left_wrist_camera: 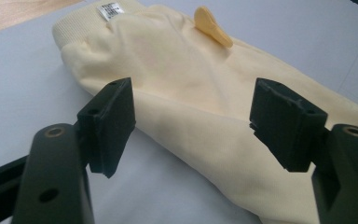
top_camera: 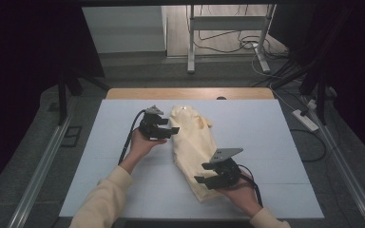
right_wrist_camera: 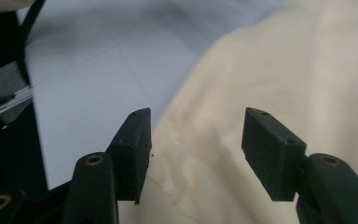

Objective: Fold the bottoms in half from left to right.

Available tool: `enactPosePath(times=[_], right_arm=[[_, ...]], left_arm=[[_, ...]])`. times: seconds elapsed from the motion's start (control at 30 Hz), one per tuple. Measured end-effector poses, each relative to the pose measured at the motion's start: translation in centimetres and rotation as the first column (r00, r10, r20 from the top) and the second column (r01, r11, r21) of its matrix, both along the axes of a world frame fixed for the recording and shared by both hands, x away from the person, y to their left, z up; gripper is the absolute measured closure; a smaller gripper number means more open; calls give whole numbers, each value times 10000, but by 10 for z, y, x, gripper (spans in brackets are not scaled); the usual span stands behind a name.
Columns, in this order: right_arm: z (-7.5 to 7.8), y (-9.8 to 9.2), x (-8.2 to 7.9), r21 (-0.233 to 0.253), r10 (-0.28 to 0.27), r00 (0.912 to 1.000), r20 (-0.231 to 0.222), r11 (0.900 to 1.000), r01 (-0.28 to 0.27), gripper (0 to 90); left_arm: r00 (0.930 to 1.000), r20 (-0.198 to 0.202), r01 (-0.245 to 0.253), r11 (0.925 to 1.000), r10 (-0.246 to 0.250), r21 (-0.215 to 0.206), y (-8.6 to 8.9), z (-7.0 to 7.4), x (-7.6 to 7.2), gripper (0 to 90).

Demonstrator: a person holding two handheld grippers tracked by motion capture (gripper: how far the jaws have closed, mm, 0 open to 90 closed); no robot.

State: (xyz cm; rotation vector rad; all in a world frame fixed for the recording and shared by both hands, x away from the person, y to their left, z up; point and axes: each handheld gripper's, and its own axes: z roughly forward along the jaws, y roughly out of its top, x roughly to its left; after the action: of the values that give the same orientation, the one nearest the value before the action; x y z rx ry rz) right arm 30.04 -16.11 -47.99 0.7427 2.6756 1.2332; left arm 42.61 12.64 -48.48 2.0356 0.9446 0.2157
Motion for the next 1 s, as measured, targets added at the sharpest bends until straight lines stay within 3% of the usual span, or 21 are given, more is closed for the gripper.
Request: enactPosePath(times=[0.1,0.4,0.57,1.0], right_arm=[[3,-12,6,-74,-556,9984,102,9984,557,418],[1,-31,20,-437,-1426,9897,129,9888,1430,394],[-2,-37,24,-582,-1665,9860,-105,9845,1657,383],[-3,-57,19,-790,-1999,9796,-196,9771,1978,377]], left_arm=[[10000,6,17,10000,-17,30,0,0,0,305],[10000,-11,30,10000,-30,14,-1,0,0,303],[10000,-27,48,10000,-48,4,0,1,-1,301],[9994,-339,18,10000,-17,28,2,-4,-10,295]])
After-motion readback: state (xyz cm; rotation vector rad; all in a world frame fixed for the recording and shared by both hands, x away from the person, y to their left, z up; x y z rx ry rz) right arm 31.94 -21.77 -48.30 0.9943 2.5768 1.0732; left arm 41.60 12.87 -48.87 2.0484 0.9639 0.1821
